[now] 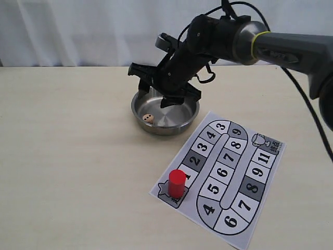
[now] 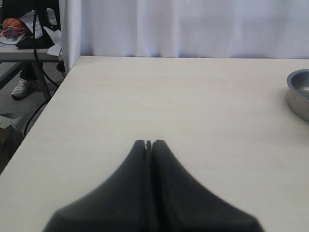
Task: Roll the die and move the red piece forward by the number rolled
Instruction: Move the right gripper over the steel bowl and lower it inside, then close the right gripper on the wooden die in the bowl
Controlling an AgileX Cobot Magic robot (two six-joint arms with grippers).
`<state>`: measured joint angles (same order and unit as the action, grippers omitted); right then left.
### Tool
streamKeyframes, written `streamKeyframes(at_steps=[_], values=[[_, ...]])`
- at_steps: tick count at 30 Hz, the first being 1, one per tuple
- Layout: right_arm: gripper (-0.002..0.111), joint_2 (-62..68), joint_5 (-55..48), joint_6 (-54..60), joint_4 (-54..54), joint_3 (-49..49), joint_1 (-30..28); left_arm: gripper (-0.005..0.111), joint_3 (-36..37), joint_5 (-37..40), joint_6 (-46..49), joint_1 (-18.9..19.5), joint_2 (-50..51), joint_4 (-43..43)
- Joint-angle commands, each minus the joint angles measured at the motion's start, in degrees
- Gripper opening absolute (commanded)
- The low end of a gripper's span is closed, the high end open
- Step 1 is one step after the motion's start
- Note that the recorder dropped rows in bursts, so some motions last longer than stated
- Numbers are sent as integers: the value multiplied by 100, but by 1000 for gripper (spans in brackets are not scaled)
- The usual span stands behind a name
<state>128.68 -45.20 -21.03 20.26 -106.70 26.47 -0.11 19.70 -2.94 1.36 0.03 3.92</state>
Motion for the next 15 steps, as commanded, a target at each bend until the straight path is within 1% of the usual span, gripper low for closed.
streamKeyframes(at_steps=[1,5,9,15], values=[[61,294,-226,-626,-174,-375,29,0,11,-76,-32,-1,-3,3],[61,495,-432,-1385,-582,-528,29,0,11,-76,-32,-1,-3,3],[61,612,-395,-1650,-596,-528,29,0,11,-76,-32,-1,-3,3],[61,770,-68,-1867,-579,-528,29,0,11,-76,-32,-1,-3,3]])
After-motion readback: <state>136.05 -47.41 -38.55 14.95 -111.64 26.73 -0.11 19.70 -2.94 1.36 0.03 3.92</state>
